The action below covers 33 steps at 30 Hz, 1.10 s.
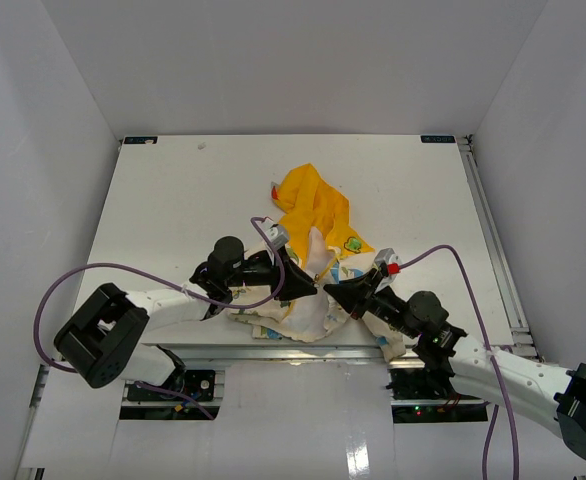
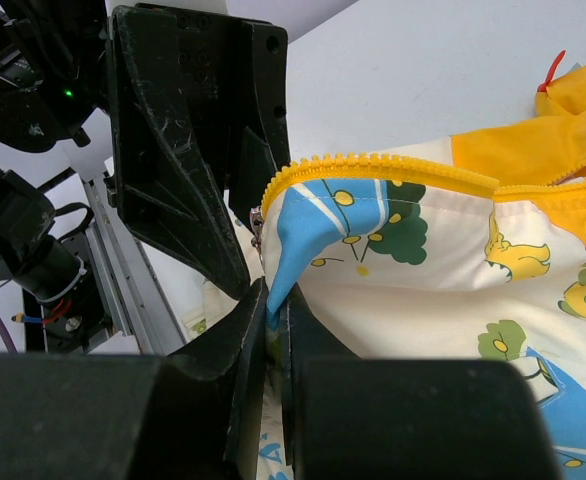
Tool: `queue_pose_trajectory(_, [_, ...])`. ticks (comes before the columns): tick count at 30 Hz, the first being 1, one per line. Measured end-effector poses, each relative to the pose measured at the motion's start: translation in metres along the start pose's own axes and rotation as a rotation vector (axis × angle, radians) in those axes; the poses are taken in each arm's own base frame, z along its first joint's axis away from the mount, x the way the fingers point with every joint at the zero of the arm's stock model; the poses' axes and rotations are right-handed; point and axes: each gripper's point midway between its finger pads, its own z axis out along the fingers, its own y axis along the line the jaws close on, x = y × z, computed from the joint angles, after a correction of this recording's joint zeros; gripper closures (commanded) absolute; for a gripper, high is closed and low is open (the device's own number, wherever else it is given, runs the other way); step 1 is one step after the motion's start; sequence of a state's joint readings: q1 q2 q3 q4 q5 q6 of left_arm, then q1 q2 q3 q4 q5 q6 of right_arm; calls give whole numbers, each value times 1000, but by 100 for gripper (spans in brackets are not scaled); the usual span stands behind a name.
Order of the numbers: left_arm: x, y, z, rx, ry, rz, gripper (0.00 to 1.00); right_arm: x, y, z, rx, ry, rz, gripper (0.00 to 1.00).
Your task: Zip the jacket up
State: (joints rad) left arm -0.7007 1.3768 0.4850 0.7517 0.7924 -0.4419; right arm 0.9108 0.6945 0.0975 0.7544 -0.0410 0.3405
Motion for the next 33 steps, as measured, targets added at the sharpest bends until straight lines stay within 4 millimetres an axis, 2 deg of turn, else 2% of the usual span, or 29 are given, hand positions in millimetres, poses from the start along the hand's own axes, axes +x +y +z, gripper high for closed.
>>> queue_pose_trajectory(4, [-3, -4, 1, 20, -12, 5, 67, 0, 0, 0, 0, 0, 0, 92])
queue_pose_trajectory(10, [-6, -8, 2, 38, -21, 2, 97, 0, 0, 0, 0, 0, 0, 92])
queue_pose_trajectory(11, [-6, -8, 2, 40, -19, -1, 100, 0, 0, 0, 2, 0, 0, 92])
queue_pose_trajectory(23, [-3, 3, -4, -59, -31, -7, 100, -1, -10, 0, 61, 24, -16, 92])
queue_pose_trajectory(28, [-6, 9, -7, -117, -38, 6, 93, 0, -13, -1, 77, 34, -24, 92])
queue_pose_trajectory(29, [-6, 9, -8, -123, -38, 8, 90, 0, -13, -1, 78, 34, -25, 92])
queue_pose_trajectory(33, [-4, 11, -9, -138, -31, 11, 64, 1, -13, -1, 79, 37, -26, 92])
